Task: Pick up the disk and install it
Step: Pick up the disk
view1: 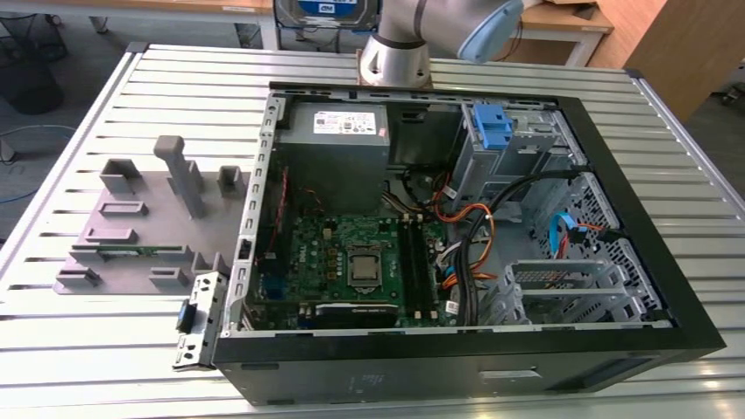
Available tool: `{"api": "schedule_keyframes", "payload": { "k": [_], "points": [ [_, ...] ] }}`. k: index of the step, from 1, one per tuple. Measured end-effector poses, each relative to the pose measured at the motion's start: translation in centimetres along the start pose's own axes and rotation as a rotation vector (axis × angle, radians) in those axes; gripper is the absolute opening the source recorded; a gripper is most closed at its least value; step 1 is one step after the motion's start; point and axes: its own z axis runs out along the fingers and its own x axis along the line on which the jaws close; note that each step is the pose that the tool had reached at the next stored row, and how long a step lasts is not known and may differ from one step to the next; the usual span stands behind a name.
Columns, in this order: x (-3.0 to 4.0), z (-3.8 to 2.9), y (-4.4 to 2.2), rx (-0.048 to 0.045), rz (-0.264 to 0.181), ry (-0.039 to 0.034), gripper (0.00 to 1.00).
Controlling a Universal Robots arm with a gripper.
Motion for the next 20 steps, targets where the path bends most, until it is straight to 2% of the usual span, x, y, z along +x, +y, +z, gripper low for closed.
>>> {"api": "schedule_keyframes", "payload": {
  "k": [4, 7, 13, 20],
  "points": [
    [0.34, 0.51, -0.06, 0.0039, 0.000, -0.0002, 0.35],
    [0.74, 0.89, -0.61, 0.0039, 0.000, -0.0001, 0.35],
    [1.30, 1.40, -2.92, 0.0039, 0.000, 0.0000, 0.35],
    [1.76, 1.86, -6.02, 0.0040, 0.000, -0.0001, 0.35]
  ]
}}
